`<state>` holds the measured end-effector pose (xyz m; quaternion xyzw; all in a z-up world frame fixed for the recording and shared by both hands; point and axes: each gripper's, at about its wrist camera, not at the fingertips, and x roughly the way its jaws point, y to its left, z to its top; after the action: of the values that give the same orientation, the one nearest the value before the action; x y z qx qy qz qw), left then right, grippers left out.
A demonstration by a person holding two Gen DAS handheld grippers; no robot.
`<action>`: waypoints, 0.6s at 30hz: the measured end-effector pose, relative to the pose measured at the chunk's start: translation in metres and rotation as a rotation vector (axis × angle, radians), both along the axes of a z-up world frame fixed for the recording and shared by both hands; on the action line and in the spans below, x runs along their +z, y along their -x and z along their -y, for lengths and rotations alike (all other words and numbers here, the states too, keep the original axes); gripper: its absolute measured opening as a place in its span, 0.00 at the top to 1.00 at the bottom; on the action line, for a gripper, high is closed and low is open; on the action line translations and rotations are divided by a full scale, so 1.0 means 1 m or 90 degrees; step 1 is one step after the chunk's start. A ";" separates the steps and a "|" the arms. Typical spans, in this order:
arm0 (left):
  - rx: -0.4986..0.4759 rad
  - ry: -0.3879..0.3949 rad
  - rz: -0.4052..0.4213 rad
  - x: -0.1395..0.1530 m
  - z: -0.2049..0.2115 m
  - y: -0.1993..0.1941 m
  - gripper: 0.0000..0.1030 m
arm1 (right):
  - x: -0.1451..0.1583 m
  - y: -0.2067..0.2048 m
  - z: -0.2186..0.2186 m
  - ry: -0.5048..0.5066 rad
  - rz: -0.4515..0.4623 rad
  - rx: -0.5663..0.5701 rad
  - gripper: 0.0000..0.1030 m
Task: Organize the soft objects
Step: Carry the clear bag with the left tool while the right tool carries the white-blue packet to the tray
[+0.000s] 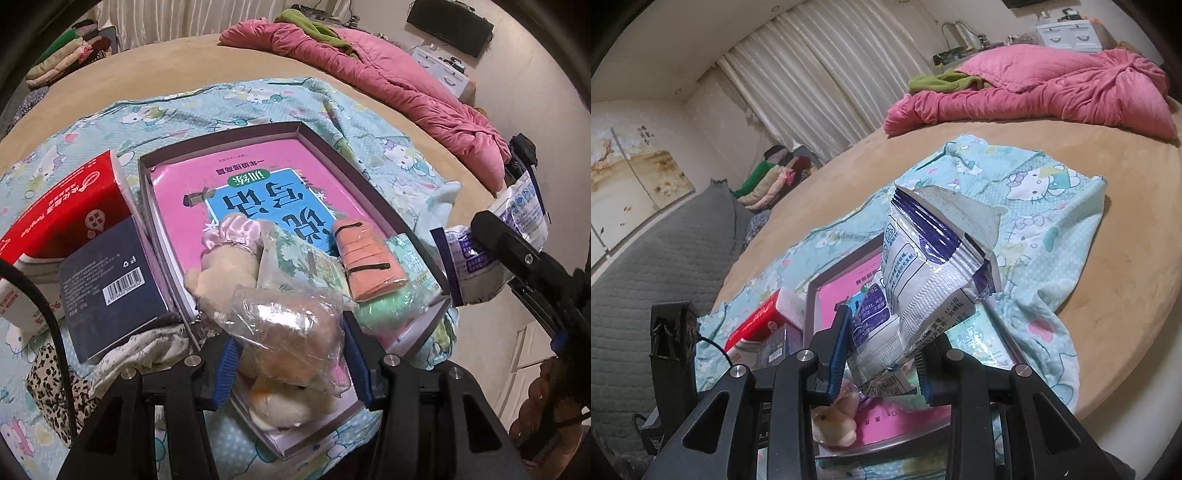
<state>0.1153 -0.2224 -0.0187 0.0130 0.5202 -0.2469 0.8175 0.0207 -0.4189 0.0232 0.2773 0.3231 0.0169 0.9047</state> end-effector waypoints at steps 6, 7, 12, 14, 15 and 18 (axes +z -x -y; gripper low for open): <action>0.000 0.004 0.002 -0.005 0.001 -0.005 0.50 | -0.006 -0.007 -0.004 -0.004 -0.010 0.016 0.69; -0.001 0.005 0.002 -0.005 0.001 -0.003 0.50 | -0.008 -0.009 -0.005 -0.006 -0.014 0.020 0.69; -0.013 0.013 -0.003 -0.005 0.001 0.002 0.50 | -0.013 -0.016 -0.011 -0.009 -0.025 0.035 0.69; -0.016 0.017 -0.006 -0.006 0.001 0.004 0.50 | -0.016 -0.020 -0.014 -0.014 -0.029 0.042 0.69; -0.017 0.018 -0.007 -0.006 0.001 0.004 0.50 | -0.017 -0.022 -0.016 -0.015 -0.032 0.045 0.69; -0.021 0.020 -0.008 -0.007 0.001 0.003 0.50 | -0.022 -0.028 -0.018 -0.028 -0.040 0.055 0.69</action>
<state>0.1118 -0.2232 -0.0255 0.0069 0.5210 -0.2683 0.8102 0.0488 -0.4007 0.0011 0.2832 0.3626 0.0542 0.8862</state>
